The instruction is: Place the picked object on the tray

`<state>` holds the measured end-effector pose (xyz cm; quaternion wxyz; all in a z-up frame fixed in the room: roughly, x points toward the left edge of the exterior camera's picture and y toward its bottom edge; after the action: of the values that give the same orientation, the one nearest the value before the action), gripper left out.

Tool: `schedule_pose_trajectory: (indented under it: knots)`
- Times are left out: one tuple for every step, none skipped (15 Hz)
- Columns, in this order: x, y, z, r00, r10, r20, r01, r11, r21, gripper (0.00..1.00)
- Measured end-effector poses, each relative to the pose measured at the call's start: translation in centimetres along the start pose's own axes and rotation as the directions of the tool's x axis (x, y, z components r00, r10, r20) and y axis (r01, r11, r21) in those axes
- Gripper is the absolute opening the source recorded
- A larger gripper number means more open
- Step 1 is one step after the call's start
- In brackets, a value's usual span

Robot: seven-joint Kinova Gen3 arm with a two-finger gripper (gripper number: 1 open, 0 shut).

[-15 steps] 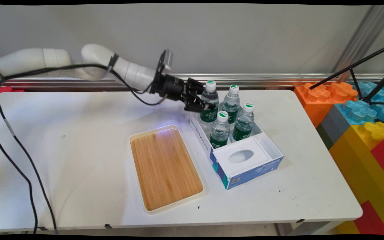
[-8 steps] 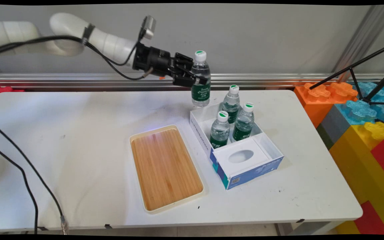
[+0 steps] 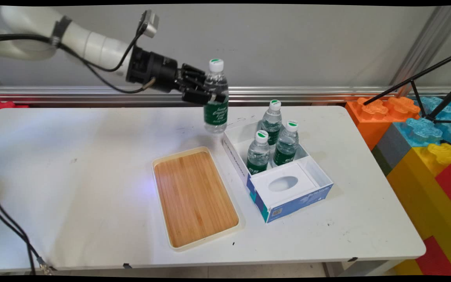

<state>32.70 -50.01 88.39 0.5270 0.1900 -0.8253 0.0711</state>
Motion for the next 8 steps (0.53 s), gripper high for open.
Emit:
schedule_pose_trajectory:
  knots:
    - [0.0,1.1,-0.4,1.000,-0.010,0.014,0.009,1.000,0.010,0.00]
    - [-0.1,1.8,-0.7,1.000,-0.016,0.024,0.015,1.000,0.016,0.00]
    - [-0.2,2.8,-1.1,0.999,-0.023,0.037,0.022,0.999,0.026,0.00]
    - [-0.2,3.5,-1.3,0.999,-0.028,0.046,0.026,0.999,0.032,0.00]
    - [-0.4,4.5,-1.6,0.998,-0.033,0.058,0.031,0.999,0.040,0.00]
    - [-0.5,5.6,-2.0,0.997,-0.038,0.071,0.035,0.998,0.049,0.00]
    - [-0.7,6.5,-2.2,0.996,-0.043,0.081,0.038,0.998,0.057,0.00]
    - [-0.8,7.1,-2.3,0.995,-0.046,0.086,0.041,0.997,0.063,0.00]
